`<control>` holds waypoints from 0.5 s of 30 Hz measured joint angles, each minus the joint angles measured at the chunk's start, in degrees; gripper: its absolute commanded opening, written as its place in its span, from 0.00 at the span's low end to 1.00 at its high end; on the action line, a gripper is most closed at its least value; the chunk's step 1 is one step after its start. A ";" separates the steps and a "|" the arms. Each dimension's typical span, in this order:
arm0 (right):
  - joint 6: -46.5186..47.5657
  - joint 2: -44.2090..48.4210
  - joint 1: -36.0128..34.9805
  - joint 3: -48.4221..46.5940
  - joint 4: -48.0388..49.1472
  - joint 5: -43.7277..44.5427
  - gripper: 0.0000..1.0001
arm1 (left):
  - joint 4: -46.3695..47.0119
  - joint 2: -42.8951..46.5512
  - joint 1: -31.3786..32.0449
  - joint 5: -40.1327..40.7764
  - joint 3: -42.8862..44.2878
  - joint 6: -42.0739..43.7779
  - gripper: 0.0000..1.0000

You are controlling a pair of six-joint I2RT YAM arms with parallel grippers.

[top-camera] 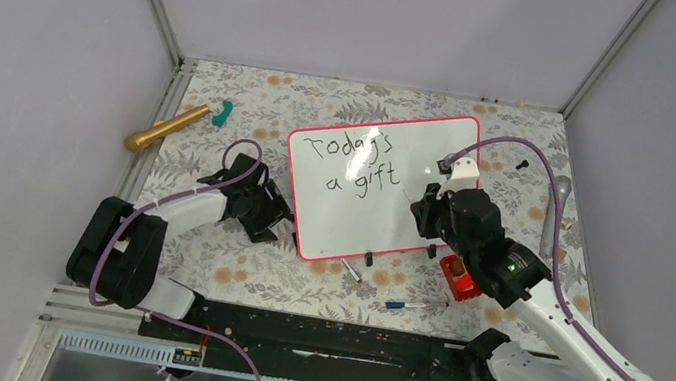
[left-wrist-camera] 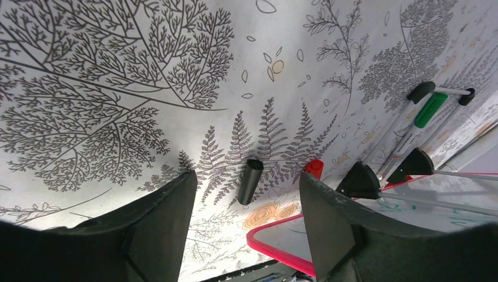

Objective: Write a sentence on the whiteboard
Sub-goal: Pick up the pen cap from the center of the board.

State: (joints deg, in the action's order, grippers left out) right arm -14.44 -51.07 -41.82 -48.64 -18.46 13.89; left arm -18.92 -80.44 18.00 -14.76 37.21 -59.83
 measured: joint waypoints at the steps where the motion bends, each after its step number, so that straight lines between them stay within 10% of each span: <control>1: 0.00 0.02 0.00 -0.13 -0.07 0.00 0.00 | -0.63 -0.39 0.00 -0.09 0.46 0.09 0.64; 15: -0.02 0.31 0.00 -0.26 -0.57 0.09 0.00 | -6.80 -6.34 1.64 -1.95 5.16 -0.13 0.50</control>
State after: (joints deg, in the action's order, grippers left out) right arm -14.46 -50.76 -41.82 -48.90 -19.03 13.98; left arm -25.71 -86.78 19.64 -16.71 42.37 -59.96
